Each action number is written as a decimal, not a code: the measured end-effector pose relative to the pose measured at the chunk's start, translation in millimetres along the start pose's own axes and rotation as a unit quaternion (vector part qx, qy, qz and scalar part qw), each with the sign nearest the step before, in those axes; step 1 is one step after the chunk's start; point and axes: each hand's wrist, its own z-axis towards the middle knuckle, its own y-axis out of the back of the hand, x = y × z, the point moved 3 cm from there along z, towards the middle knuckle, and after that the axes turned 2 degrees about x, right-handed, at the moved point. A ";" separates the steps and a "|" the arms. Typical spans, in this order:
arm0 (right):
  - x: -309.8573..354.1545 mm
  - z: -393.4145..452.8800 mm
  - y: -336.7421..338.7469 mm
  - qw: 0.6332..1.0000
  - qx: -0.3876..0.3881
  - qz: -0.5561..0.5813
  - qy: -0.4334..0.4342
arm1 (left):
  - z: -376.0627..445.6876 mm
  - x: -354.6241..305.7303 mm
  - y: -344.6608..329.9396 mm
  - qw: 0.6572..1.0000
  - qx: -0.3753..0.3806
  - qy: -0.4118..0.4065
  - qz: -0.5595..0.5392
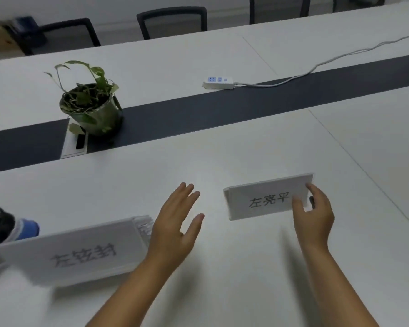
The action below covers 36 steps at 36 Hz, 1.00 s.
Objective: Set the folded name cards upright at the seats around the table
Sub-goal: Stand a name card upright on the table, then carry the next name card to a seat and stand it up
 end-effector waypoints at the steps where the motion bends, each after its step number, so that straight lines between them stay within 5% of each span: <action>1: 8.0 -16.5 -11.0 1.000 0.024 0.007 0.016 | -14.3 1.0 16.3 0.999 -0.028 -0.012 0.010; 8: 52.8 -141.1 -111.2 0.936 0.342 0.012 0.081 | -114.5 45.1 115.4 0.971 -0.206 0.065 0.103; 11: 53.5 -171.2 -140.0 0.908 0.418 0.029 0.001 | -135.8 74.9 134.0 0.929 -0.252 0.262 0.071; 14: 58.2 -184.1 -156.1 0.910 0.411 0.036 -0.034 | -137.7 112.6 145.5 0.873 -0.201 0.443 -0.044; 20: 73.4 -189.6 -169.1 0.930 0.365 0.023 -0.023 | -120.3 132.6 164.5 0.900 -0.088 0.415 -0.098; 36: 90.7 -203.4 -166.9 0.943 0.324 0.050 -0.053 | -117.7 142.8 182.1 0.898 -0.042 0.402 -0.177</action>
